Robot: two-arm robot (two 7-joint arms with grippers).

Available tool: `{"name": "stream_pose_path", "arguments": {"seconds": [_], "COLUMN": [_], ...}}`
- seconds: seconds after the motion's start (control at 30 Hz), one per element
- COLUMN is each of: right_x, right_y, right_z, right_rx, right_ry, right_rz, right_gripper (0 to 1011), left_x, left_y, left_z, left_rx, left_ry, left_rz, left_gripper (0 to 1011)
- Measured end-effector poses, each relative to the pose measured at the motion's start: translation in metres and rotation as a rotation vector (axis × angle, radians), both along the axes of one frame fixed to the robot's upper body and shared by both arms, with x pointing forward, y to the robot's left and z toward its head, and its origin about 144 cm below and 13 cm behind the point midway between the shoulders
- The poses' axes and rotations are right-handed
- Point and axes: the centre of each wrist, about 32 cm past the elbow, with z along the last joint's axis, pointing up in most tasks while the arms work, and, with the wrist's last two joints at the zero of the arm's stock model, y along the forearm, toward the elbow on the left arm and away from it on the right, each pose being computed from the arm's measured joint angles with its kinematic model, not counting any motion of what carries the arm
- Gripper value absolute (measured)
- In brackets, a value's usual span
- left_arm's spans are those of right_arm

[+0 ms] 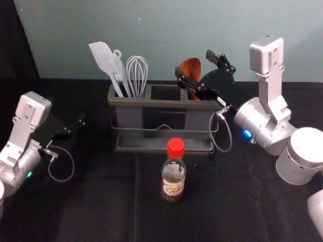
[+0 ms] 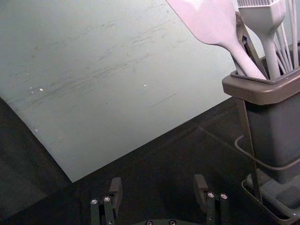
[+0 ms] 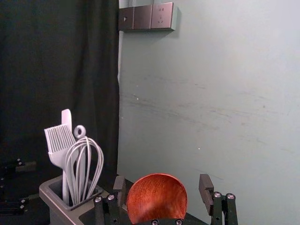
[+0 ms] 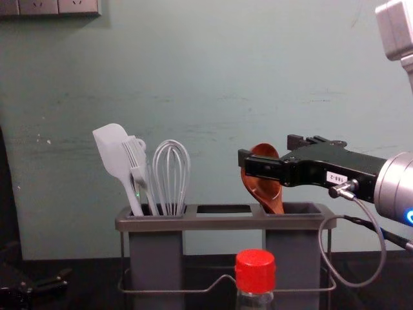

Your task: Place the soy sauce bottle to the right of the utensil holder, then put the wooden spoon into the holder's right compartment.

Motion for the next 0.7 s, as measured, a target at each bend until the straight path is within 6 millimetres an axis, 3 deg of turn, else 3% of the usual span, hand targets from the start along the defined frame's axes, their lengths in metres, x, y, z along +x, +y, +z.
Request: {"name": "stream_pose_path", "arguments": {"seconds": [0.7], "right_x": [0.0005], "right_y": [0.0005], "right_z": [0.0005], "right_rx": [-0.005], "right_ry": [-0.004], "right_rz": [-0.002], "right_gripper": [1002], "left_x": [0.0], "left_y": [0.0], "left_z": [0.0], "left_rx": [0.0], "left_ry": [0.0], "left_rz": [0.0], "left_gripper": [1005]}}
